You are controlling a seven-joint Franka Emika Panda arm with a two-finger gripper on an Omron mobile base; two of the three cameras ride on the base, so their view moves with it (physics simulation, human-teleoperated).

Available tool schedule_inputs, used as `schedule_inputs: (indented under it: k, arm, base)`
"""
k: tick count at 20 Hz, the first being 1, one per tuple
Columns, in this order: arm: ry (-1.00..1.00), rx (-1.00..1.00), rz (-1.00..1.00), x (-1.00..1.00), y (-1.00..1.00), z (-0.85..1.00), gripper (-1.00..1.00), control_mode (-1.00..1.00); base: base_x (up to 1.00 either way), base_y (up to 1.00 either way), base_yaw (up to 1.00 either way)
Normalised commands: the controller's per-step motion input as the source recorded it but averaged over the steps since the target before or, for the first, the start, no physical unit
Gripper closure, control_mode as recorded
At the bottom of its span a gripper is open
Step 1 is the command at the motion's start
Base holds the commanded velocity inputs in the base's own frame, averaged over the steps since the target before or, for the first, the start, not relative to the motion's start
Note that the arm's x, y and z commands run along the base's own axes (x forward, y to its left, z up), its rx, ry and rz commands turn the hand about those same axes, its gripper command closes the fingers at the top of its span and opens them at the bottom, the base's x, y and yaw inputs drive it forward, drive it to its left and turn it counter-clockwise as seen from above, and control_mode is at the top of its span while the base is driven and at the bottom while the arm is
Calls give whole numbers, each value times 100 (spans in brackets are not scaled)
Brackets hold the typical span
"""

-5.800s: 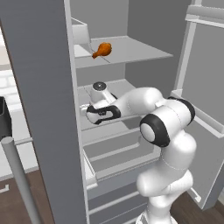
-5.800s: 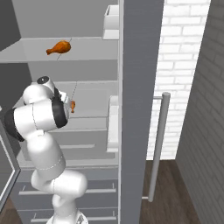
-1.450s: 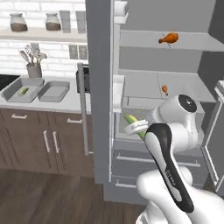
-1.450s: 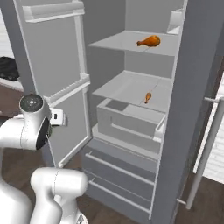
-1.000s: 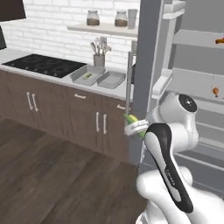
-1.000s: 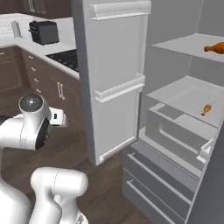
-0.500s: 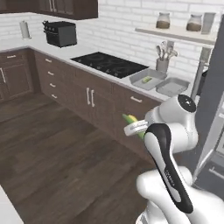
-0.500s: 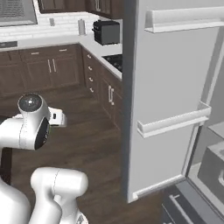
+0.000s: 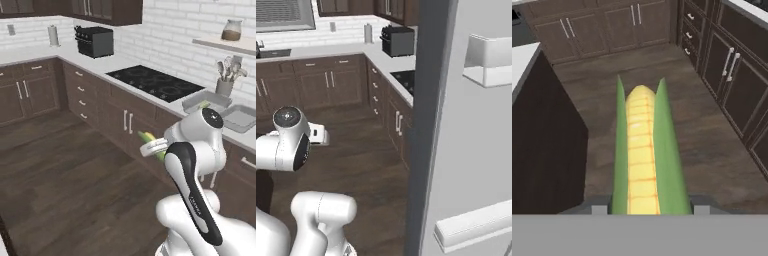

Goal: Place one corn and one chicken drumstick in each tupperware on the nearby counter, to pack two identical lunches.

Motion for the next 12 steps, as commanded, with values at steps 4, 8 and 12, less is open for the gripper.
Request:
schedule_inputs:
  k: [4, 8, 12]
  arm:
    - [0, 0, 0, 0, 0, 0, 100, 100]
    - [0, 0, 0, 0, 0, 0, 100, 100]
    - [0, 0, 0, 0, 0, 0, 100, 100]
  base:
    - [85, 50, -21]
    - [60, 23, -49]
    - [50, 10, -63]
